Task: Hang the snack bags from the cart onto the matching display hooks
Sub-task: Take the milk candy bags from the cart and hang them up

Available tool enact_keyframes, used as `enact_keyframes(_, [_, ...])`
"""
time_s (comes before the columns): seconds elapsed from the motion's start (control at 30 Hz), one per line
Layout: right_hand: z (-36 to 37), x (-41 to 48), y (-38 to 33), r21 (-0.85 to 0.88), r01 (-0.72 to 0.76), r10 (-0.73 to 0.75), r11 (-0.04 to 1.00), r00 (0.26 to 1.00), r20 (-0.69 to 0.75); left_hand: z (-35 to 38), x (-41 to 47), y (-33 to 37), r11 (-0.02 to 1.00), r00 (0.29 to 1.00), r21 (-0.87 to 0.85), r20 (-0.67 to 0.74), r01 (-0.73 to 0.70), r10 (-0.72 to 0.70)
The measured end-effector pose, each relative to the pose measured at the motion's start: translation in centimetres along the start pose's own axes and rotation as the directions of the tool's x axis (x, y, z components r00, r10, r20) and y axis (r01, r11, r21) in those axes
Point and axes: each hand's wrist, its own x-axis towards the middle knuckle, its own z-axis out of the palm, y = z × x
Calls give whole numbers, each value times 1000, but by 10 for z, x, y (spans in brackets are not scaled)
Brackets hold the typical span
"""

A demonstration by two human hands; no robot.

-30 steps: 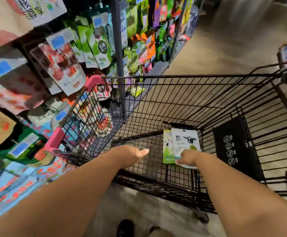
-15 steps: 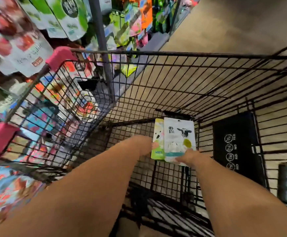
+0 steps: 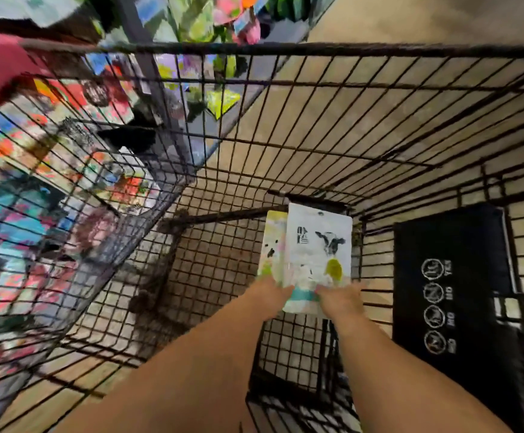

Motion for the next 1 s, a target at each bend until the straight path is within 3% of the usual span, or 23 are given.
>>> enact_keyframes(0.2, [9,5,0,-205,41,-44,978,999,-8,9,18,5,987,997,-159,-72,18,-30])
enact_keyframes(0.33, [1,3,-1,-126,29,-31,992,999,-11,8,24,4,977,993,-194,-69,83,-98])
enact_keyframes(0.4, [0,0,-5,-22,57,-55,998,996,77,1,22,5,953,986,-271,-61,134,-156])
enact_keyframes(0.53, [-5,-8,-14,370,82,-183,925,951,247,-27,5,9,892,973,-420,-77,165,-216])
enact_keyframes(0.6, [-15,-22,-25,470,73,-254,880,908,334,-43,-5,7,767,981,-630,-40,124,-191])
enact_keyframes(0.67, [-23,-36,-38,488,116,-324,865,872,366,-62,-24,4,680,991,-729,-18,79,-134])
enact_keyframes(0.77, [-35,-63,-64,436,273,-425,858,853,303,-90,-60,2,632,1000,-775,-26,-10,-15])
enact_keyframes(0.9, [-59,-112,-95,403,530,-645,747,725,241,-124,-113,-7,519,985,-839,-110,-162,130])
enact_keyframes(1.0, [-77,-160,-113,467,621,-762,630,612,214,-148,-154,-16,418,950,-859,-222,-297,220])
